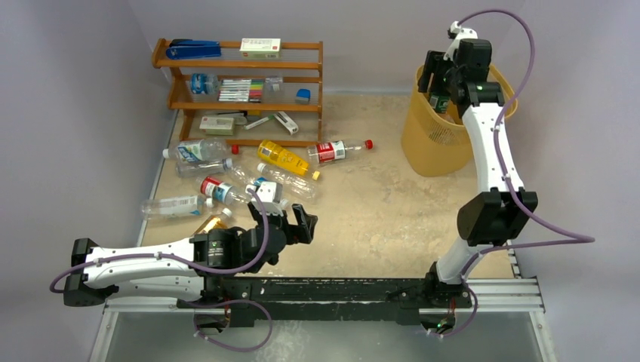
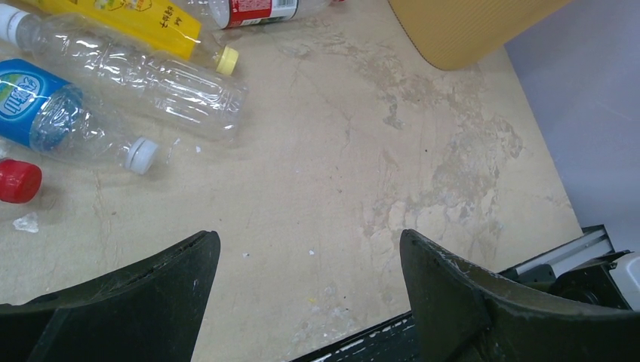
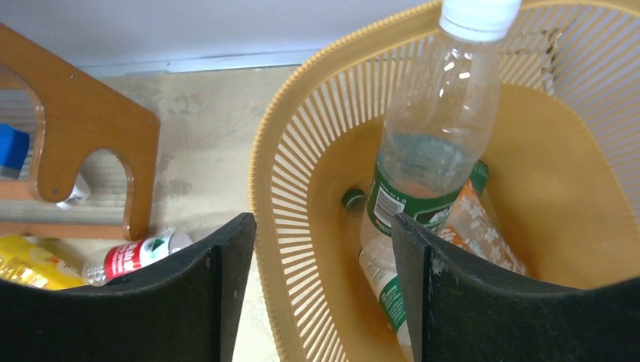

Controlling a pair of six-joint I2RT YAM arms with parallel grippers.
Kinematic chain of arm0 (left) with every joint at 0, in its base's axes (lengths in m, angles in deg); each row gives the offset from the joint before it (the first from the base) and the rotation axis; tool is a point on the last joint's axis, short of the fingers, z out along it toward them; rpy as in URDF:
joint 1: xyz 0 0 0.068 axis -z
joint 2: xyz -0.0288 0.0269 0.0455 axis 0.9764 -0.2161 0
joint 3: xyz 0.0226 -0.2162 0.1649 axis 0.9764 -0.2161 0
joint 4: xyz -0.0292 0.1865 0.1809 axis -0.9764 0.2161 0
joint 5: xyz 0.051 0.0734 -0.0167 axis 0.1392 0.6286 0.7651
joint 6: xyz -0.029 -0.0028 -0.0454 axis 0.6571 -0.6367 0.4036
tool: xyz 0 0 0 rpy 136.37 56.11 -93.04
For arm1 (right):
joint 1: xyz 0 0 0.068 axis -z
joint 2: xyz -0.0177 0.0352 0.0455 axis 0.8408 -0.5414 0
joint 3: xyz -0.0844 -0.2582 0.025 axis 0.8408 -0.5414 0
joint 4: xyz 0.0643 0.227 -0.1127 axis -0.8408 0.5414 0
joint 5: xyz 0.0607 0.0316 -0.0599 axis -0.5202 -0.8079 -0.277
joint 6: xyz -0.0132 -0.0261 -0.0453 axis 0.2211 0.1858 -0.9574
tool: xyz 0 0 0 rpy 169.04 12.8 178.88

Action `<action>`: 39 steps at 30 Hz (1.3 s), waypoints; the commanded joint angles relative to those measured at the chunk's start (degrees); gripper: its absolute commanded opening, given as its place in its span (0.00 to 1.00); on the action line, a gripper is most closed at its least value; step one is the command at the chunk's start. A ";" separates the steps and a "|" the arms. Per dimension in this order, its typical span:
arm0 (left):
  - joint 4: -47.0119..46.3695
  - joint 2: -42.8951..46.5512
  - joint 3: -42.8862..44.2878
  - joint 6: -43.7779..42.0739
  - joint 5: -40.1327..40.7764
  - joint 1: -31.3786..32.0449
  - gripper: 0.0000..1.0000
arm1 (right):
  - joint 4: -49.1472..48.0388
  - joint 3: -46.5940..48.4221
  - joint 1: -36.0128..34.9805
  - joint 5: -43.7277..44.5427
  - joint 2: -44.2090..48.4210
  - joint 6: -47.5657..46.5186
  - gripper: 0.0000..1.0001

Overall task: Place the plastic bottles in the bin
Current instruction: Adjust the trash bin at the center of the board.

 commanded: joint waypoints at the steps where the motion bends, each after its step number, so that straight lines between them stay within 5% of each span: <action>1: -2.33 0.48 -0.10 0.30 -0.19 -0.16 0.89 | 2.18 -3.33 -0.34 -3.86 4.84 1.20 0.72; 11: -2.43 1.94 -1.15 0.86 -0.65 -0.09 0.89 | -1.70 -3.73 -0.28 -10.90 9.05 4.67 0.78; 25: -4.21 2.11 -2.55 1.14 -1.56 0.00 0.89 | 6.04 -3.41 -0.43 -5.15 4.96 -1.81 0.73; 32: -5.04 1.61 -2.64 1.03 -1.98 -0.01 0.89 | 9.69 -2.80 -2.48 -2.63 2.22 -3.88 0.55; 39: -5.50 1.10 -2.56 1.09 -2.34 0.03 0.89 | 12.98 3.22 -3.24 -2.28 0.36 -2.68 0.19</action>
